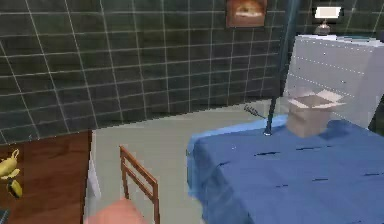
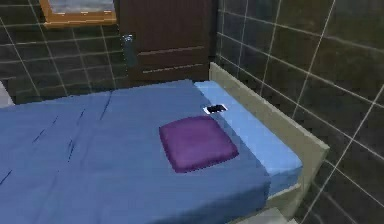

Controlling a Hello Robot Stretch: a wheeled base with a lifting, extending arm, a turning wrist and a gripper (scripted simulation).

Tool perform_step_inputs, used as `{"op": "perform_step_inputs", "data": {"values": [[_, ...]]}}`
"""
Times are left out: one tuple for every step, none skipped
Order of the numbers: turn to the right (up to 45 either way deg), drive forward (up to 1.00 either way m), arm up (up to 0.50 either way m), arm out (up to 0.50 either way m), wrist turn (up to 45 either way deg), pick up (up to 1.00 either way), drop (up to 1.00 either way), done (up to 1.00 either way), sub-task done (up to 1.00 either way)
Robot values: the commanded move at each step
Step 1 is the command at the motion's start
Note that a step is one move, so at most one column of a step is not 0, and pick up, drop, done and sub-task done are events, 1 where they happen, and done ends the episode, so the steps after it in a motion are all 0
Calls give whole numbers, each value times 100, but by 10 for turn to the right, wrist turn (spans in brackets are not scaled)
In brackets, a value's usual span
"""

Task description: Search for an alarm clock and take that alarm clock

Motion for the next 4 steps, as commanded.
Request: {"op": "perform_step_inputs", "data": {"values": [[0,35,0,0,0,0,0,0,0],[450,0,0,0,0,0,0,0,0],[450,0,0,0,0,0,0,0,0],[450,0,0,0,0,0,0,0,0]]}}
